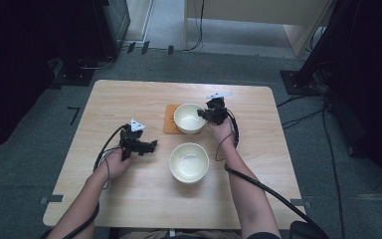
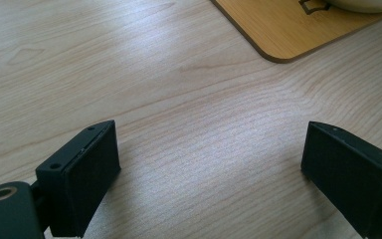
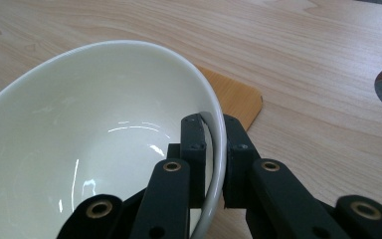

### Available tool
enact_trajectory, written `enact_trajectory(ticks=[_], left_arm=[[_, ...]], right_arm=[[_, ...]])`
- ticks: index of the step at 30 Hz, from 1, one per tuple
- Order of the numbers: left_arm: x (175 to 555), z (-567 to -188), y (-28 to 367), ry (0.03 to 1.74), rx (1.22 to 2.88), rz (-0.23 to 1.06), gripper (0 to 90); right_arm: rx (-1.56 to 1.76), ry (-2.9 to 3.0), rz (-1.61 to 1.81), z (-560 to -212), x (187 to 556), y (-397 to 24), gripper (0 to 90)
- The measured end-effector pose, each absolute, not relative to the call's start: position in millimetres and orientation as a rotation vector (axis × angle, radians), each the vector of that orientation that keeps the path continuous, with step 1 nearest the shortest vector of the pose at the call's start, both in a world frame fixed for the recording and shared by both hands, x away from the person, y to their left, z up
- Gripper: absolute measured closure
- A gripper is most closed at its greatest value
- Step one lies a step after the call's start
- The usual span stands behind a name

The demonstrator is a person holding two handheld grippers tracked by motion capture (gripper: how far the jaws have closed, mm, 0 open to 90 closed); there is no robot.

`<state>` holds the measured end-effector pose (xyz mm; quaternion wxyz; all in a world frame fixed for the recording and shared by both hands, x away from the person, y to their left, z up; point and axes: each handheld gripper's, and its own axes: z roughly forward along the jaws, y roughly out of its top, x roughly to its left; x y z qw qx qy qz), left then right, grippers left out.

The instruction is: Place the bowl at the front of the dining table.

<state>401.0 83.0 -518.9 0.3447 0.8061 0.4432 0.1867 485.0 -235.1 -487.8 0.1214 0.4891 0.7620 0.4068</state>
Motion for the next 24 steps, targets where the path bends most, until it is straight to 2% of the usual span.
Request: enact_trajectory(ticks=[24], left_arm=[[401, -519, 83, 1.151, 2.093, 0.484, 7.7]], right_arm=[[1.516, 2.137, 1.199, -480, 496, -216, 82.4]])
